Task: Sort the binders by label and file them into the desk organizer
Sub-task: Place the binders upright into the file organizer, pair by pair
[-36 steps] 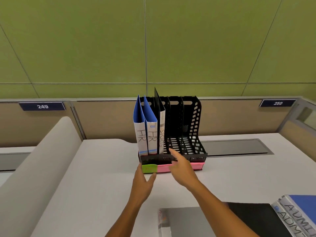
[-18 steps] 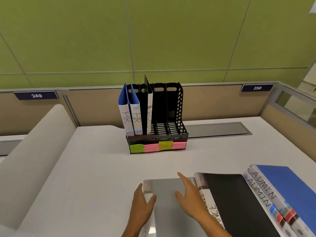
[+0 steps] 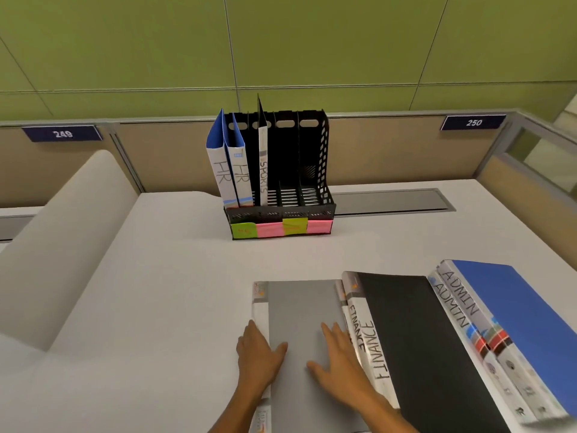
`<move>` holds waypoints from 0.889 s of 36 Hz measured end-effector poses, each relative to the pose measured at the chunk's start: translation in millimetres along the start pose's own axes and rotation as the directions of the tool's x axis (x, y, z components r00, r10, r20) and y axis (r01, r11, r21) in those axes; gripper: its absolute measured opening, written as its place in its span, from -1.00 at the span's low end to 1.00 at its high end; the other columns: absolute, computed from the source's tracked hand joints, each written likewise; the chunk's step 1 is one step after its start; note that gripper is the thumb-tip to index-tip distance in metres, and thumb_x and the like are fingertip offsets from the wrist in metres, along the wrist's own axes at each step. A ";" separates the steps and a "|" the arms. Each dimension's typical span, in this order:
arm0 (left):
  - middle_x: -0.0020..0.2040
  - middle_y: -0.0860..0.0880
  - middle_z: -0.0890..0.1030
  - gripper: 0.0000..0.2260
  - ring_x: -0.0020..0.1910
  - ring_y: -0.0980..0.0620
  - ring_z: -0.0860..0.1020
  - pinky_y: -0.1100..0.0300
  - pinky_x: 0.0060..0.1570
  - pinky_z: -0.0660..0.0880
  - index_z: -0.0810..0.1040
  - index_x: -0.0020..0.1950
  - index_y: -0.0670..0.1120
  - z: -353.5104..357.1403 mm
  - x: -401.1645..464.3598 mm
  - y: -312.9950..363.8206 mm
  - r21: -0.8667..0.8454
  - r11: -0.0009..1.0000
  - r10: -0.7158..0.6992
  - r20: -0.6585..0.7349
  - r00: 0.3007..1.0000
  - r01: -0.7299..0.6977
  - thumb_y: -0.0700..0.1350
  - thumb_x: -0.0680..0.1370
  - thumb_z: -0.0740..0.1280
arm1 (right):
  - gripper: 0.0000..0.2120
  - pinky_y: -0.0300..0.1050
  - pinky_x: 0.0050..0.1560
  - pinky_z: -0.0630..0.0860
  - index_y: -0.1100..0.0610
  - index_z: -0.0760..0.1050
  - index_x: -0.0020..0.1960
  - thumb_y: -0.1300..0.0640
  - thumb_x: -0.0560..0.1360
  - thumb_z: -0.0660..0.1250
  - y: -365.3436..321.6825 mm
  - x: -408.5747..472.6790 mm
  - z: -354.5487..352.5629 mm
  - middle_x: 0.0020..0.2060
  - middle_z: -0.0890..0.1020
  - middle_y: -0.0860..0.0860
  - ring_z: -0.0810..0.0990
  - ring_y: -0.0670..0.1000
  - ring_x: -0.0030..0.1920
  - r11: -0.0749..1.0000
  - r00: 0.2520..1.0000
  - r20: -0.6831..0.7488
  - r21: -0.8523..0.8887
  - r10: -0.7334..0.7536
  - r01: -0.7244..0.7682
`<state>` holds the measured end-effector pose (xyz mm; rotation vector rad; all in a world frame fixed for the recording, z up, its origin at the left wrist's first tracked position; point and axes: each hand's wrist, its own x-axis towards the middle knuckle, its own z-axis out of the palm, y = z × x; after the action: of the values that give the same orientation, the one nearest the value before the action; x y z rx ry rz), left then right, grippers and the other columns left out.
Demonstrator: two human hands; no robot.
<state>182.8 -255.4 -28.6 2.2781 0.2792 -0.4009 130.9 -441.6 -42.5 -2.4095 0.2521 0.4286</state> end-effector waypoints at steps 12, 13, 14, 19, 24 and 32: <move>0.51 -0.20 0.32 -0.17 0.45 -0.25 0.34 -0.18 0.42 0.34 0.14 0.55 -0.17 -1.1 -5.2 10.0 -0.049 0.998 -0.049 -0.003 0.999 0.049 0.10 0.47 0.51 | -0.05 0.01 0.53 -0.29 0.08 -0.26 0.64 -0.21 0.56 0.30 7.0 -6.0 11.1 0.61 -0.31 0.07 -0.39 0.11 0.58 0.991 0.999 0.017 -0.133 0.035 -0.032; 0.44 -0.20 0.40 -0.27 0.37 -0.24 0.43 -0.19 0.35 0.42 0.24 0.48 -0.16 -3.4 -4.3 8.6 -0.114 0.992 -0.057 -0.012 0.998 0.055 0.06 0.47 0.52 | -0.05 0.00 0.52 -0.31 0.08 -0.26 0.64 -0.21 0.56 0.30 8.5 -6.0 11.7 0.60 -0.32 0.06 -0.39 0.11 0.57 0.989 0.999 0.014 -0.143 0.034 -0.032; 0.36 -0.20 0.48 -0.39 0.24 -0.21 0.52 -0.16 0.23 0.51 0.31 0.39 -0.14 -6.2 -4.4 7.5 -0.185 0.981 -0.064 -0.018 0.998 0.060 0.01 0.48 0.52 | -0.05 0.00 0.52 -0.32 0.09 -0.26 0.64 -0.21 0.56 0.29 10.1 -6.2 12.1 0.60 -0.32 0.05 -0.40 0.11 0.57 0.989 0.999 0.014 -0.146 0.031 -0.029; 0.17 -0.10 0.60 -0.64 -0.09 -0.01 0.61 0.16 -0.22 0.53 0.37 0.25 -0.04 -9.8 -13.0 10.9 -0.308 0.951 -0.050 -0.023 0.998 0.040 -0.12 0.54 0.44 | -0.08 0.03 0.55 -0.32 0.08 -0.23 0.64 -0.21 0.56 0.27 18.4 -7.8 15.6 0.58 -0.39 0.03 -0.46 0.06 0.54 0.993 0.999 0.041 -0.116 -0.007 0.011; 0.12 0.01 0.59 -0.52 -0.07 0.01 0.64 0.18 -0.22 0.56 0.26 0.32 0.09 -16.2 -21.1 16.9 -0.360 0.933 -0.005 0.010 1.000 0.008 -0.12 0.53 0.44 | -0.10 0.06 0.52 -0.35 0.06 -0.24 0.64 -0.19 0.57 0.26 18.8 -6.5 14.8 0.56 -0.41 0.06 -0.51 0.07 0.49 0.996 0.998 0.065 -0.086 -0.016 0.021; 0.11 0.09 0.63 -0.53 -0.05 0.03 0.68 0.20 -0.18 0.60 0.33 0.30 0.16 -40.3 -30.5 33.2 -0.368 0.926 0.108 0.037 0.993 -0.087 -0.15 0.50 0.42 | -0.13 0.04 0.55 -0.26 0.07 -0.24 0.64 0.02 0.59 0.30 -7.0 -3.8 -2.8 0.59 -0.34 0.06 -0.39 0.08 0.57 0.993 0.988 0.148 0.117 -0.049 0.031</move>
<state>173.2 -249.7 30.8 1.9013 0.1917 -0.3302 130.1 -437.8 -35.0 -2.2540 0.1566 0.5595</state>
